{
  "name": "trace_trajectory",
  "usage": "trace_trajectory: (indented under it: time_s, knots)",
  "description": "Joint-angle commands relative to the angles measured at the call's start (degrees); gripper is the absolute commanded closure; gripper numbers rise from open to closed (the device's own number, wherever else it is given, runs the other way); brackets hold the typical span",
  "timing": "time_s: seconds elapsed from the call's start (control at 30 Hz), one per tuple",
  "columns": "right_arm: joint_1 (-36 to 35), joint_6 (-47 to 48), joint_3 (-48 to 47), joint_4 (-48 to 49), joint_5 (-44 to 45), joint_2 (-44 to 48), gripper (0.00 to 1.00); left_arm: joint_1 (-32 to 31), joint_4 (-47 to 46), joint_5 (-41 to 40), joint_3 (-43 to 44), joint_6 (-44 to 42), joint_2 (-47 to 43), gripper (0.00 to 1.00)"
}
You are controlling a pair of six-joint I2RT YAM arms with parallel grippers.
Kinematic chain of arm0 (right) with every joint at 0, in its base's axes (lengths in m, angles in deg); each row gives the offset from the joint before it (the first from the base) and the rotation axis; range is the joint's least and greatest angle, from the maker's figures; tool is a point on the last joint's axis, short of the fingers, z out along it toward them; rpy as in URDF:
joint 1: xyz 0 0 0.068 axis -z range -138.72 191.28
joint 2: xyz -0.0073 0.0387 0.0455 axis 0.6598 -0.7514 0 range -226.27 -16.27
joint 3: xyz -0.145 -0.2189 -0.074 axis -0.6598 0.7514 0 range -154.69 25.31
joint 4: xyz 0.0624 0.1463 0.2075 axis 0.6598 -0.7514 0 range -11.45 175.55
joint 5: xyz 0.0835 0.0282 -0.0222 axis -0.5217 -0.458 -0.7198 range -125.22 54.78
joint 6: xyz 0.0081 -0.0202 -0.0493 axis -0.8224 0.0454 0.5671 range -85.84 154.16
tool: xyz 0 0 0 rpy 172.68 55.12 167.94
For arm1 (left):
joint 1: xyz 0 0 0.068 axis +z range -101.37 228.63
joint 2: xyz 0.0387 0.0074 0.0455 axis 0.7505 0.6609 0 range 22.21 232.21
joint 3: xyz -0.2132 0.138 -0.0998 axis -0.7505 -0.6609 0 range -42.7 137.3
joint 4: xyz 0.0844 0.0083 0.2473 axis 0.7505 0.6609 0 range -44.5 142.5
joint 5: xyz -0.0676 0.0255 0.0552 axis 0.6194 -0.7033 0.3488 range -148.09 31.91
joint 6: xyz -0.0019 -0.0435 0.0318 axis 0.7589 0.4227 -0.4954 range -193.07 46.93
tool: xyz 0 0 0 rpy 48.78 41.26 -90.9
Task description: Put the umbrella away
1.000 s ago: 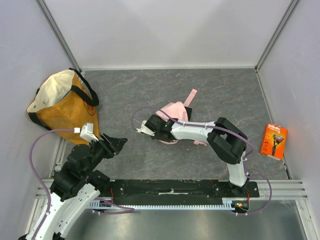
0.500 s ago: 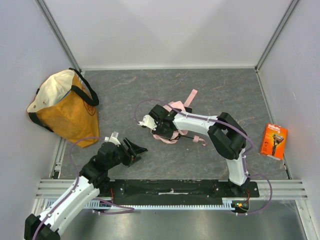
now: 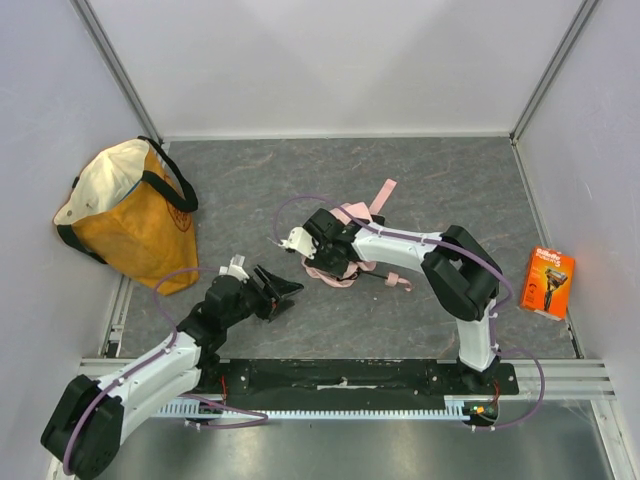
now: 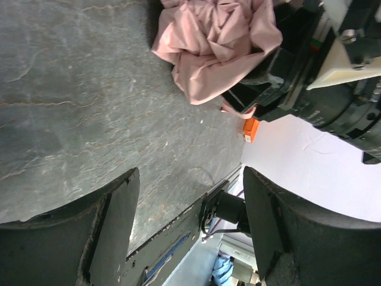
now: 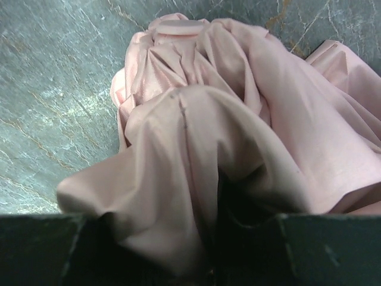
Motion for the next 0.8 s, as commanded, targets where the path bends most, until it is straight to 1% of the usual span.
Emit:
trace_trajectory:
  time_s: [0.0, 0.13, 0.2, 0.33, 0.4, 0.47, 0.53, 0.63, 0.7, 0.77]
  knots:
    - [-2.12, -8.25, 6.14, -3.02, -10.83, -3.63, 0.70, 0.35, -4.81, -1.67, 1.02, 0.53, -0.60, 0.24]
    - [-2.65, -6.85, 6.76, -3.28, -11.52, -3.53, 0.75, 0.35, -4.80, -2.81, 1.90, 1.05, 0.80, 0.18]
    - [-2.65, -6.14, 7.20, -3.10, -13.01, -3.53, 0.76, 0.35, -5.76, -3.61, 1.73, 2.54, 2.64, 0.13]
    - [-2.65, -5.79, 7.99, -2.31, -13.02, -4.06, 0.76, 0.88, -12.52, -5.97, 0.85, 5.09, 7.21, 0.12]
    - [-2.65, -5.70, 7.99, -2.14, -13.54, -4.15, 0.80, 1.75, -15.07, -5.64, 0.76, 7.46, 10.46, 0.13]
    - [-2.65, -5.53, 8.25, -1.96, -14.16, -3.89, 0.85, 3.51, -22.25, -4.23, -0.46, 9.05, 14.06, 0.16]
    - [-2.56, -5.26, 8.52, -1.96, -14.25, -3.80, 0.88, 4.91, -27.81, -2.56, -0.13, 8.44, 18.19, 0.16]
    - [-2.47, -4.82, 8.87, -1.87, -14.51, -3.71, 0.94, 7.02, -29.93, 2.43, 4.52, 4.32, 25.30, 0.14]
    - [-2.47, -4.74, 8.78, -1.96, -14.78, -3.62, 0.96, 8.08, -39.56, 5.34, 5.24, 4.04, 31.63, 0.14]
    - [-2.39, -4.74, 8.61, -2.05, -14.95, -3.54, 0.97, 8.96, -47.83, 8.33, 5.77, 4.05, 37.51, 0.12]
